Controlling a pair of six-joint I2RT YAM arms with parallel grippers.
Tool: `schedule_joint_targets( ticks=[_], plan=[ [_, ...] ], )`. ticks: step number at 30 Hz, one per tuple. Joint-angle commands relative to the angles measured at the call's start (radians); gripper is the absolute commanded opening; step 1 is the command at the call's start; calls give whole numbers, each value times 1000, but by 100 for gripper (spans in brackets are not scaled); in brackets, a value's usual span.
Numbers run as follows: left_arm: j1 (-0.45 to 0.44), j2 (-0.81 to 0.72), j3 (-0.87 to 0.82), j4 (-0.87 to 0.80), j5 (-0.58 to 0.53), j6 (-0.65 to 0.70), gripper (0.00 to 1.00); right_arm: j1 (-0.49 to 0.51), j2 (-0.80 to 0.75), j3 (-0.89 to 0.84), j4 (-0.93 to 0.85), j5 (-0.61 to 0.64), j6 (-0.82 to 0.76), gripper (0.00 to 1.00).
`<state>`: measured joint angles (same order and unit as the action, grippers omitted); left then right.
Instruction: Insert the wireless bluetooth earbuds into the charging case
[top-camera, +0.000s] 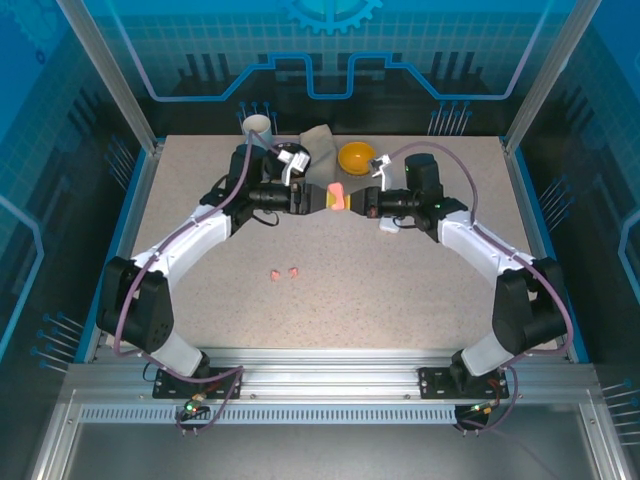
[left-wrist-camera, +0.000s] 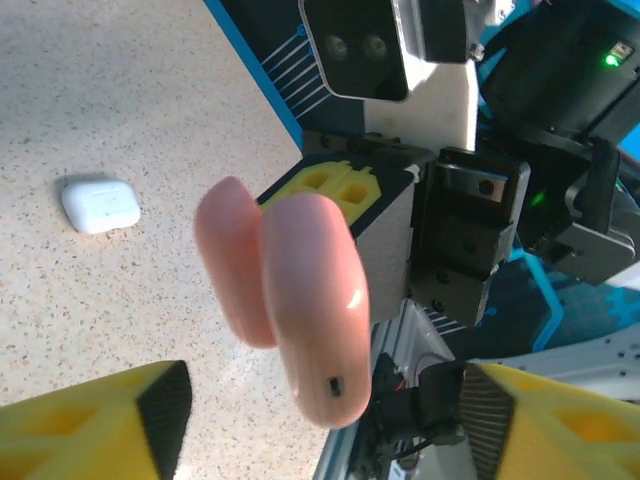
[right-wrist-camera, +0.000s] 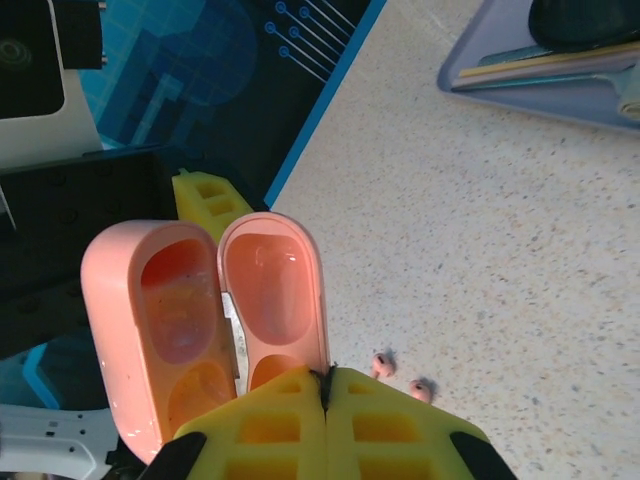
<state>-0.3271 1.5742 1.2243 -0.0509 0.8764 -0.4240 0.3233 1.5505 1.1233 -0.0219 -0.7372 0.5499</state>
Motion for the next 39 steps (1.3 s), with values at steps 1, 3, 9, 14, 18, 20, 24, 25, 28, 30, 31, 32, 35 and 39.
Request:
schedule_joint_targets(
  ticks=[1,3,9,14,18,20,24,25,28,30,31,32,35,39],
  plan=[
    [55,-10,82,-132,-2,88,81,-29,20,84,-189,33,-170,0],
    [77,-2,146,-241,1,165,88,-36,36,129,-285,36,-277,0],
    [103,180,458,-677,114,425,90,22,83,322,-637,179,-659,0],
    [100,334,646,-994,173,621,85,73,117,418,-774,276,-810,0],
    [96,370,656,-1086,207,712,76,82,115,425,-814,256,-863,0],
    [89,373,647,-1108,235,743,73,85,116,424,-826,250,-875,0],
    [58,386,635,-1148,233,786,71,95,121,424,-835,238,-880,0],
    [46,389,632,-1155,231,794,70,98,123,428,-840,236,-882,0],
    [10,408,629,-1179,210,818,67,107,132,441,-846,242,-884,0],
    [-11,420,620,-1181,202,822,65,109,139,450,-851,237,-887,0],
    [-17,423,612,-1174,203,819,64,110,141,454,-853,236,-886,0],
    [-22,425,604,-1163,208,814,62,114,143,456,-853,236,-886,0],
    [-29,429,597,-1145,211,805,58,122,147,457,-849,240,-884,0],
    [-36,436,603,-1147,214,804,55,130,148,459,-842,245,-877,0]
  ],
)
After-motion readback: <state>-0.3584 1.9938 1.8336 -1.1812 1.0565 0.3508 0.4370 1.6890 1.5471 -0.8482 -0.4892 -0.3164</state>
